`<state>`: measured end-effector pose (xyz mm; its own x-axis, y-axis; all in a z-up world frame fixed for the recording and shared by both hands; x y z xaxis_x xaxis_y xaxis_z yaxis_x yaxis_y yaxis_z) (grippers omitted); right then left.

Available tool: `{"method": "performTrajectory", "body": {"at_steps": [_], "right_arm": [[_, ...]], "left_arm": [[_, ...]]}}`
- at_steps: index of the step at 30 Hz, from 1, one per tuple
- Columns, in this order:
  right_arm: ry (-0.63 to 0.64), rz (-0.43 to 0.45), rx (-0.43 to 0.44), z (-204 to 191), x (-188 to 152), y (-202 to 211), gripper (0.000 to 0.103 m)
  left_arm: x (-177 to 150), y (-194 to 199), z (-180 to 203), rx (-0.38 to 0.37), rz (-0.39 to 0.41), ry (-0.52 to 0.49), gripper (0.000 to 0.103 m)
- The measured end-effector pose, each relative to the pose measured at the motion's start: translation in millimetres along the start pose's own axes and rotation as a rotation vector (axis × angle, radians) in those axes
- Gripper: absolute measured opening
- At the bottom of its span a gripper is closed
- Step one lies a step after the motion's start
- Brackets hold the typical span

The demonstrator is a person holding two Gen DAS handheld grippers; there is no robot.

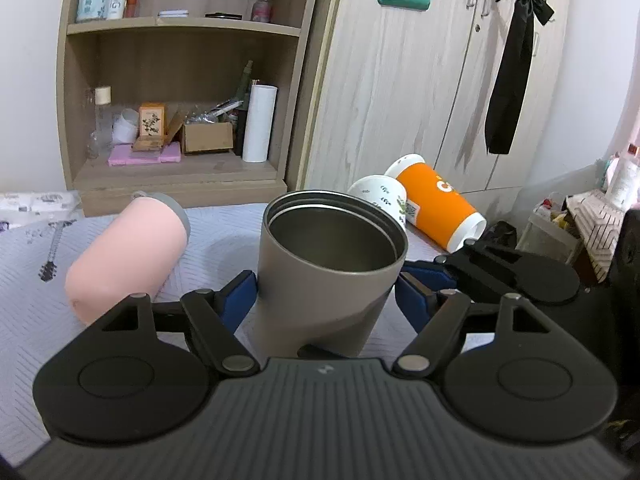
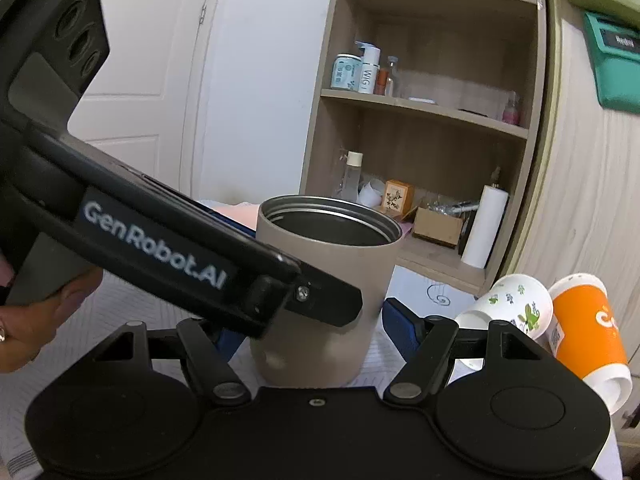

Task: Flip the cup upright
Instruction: 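Lower the upright tumbler onto the cloth and open the left tool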

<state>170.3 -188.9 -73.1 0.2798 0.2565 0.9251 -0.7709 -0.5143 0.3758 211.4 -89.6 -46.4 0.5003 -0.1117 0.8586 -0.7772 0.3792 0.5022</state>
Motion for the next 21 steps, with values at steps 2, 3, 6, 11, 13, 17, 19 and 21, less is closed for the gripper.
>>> {"method": "performTrajectory", "body": {"at_steps": [2, 3, 6, 11, 13, 17, 19, 21], "right_arm": [[-0.009, 0.002, -0.001, 0.5, -0.1, 0.6, 0.075], [-0.005, -0.003, -0.008, -0.8, 0.1, 0.4, 0.075], [0.027, -0.01, -0.037, -7.2, 0.6, 2.3, 0.077], [0.015, -0.008, -0.049, -11.8, 0.5, 12.9, 0.084], [0.001, -0.004, -0.048, -14.6, -0.7, 19.1, 0.085], [-0.02, 0.003, -0.066, -20.8, -3.8, 32.0, 0.085], [-0.037, 0.015, -0.072, -22.1, -3.2, 39.7, 0.086], [-0.052, 0.022, -0.082, -24.1, -2.6, 48.8, 0.086]], "left_arm": [[-0.1, 0.1, 0.0, 0.005, 0.005, 0.016, 0.076], [-0.4, 0.4, -0.1, 0.007, 0.006, 0.02, 0.076], [-1.9, 2.2, -2.1, 0.012, -0.004, 0.056, 0.077], [-6.7, 12.7, -5.5, 0.071, 0.01, 0.081, 0.086], [-9.0, 19.8, -8.3, 0.088, 0.011, 0.089, 0.086], [-14.2, 42.5, -13.4, 0.119, 0.022, 0.111, 0.086], [-16.9, 56.3, -14.9, 0.141, 0.036, 0.119, 0.088], [-19.8, 67.9, -14.7, 0.171, 0.043, 0.125, 0.089]]}}
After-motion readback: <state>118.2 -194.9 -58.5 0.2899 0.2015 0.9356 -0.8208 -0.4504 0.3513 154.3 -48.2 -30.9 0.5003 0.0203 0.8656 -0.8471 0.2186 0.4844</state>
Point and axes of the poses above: each gripper's, at about its wrist camera, not at the fingertips, and y roughly against the way its jaws point, z to its right, x to its top, the point moved 4 cm from there along -y, roughly the way its jaws point, and after that the axes turned 10 degrees about x, right-handed, at the moved point
